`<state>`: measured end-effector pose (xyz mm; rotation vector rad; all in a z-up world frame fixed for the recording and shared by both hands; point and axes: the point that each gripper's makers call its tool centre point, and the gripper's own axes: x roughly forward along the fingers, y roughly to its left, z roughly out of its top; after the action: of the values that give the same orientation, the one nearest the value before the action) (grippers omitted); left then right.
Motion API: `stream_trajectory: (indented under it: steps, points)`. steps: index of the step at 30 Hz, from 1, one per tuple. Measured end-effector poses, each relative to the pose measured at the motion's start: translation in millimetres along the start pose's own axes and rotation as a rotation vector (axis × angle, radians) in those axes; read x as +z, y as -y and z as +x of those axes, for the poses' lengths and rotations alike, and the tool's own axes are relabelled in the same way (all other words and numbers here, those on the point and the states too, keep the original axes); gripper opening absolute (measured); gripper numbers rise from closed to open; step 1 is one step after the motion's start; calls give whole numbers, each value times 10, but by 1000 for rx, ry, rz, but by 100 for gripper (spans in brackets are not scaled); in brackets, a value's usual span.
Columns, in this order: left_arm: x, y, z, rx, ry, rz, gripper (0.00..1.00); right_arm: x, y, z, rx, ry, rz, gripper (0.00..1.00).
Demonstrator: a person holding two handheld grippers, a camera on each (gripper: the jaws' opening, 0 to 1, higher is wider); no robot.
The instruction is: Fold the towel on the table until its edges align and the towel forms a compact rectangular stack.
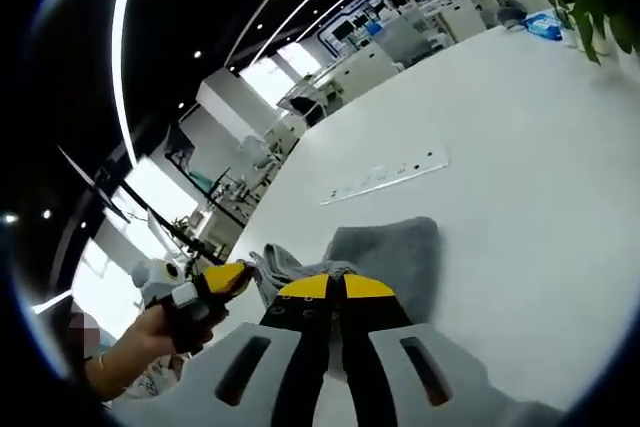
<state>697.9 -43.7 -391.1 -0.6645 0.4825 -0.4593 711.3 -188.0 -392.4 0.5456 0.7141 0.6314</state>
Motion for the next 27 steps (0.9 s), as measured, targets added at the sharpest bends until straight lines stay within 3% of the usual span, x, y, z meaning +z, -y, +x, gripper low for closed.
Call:
stream_trajectory:
  steps: [4, 6, 13, 15, 19, 20, 23, 27]
  points:
    - [-90, -69, -56, 34, -101, 267, 22, -9, -45, 20, 3, 3, -1, 0]
    - [-109, -98, -70, 46, -136, 362, 24, -9, -63, 28, 7, 2, -4, 0]
    - [17, -62, 28, 21, -254, 787, 36, -19, -98, 16, 15, -5, -15, 0]
    - [79, -19, 88, -13, -267, 914, 38, -19, -106, 6, 19, -7, -21, 0]
    - [122, -22, 180, -76, -317, 1076, 38, -17, -98, 0, 22, -14, -35, 0]
    - [74, 19, 198, -121, -346, 1116, 38, -17, -101, -2, 23, -15, -39, 0]
    - [83, -12, 254, -209, -395, 1168, 37, -30, -123, -16, 27, -20, -50, 0]
    - [32, -42, 302, -273, -470, 1216, 36, -38, -112, -25, 28, -35, -91, 0]
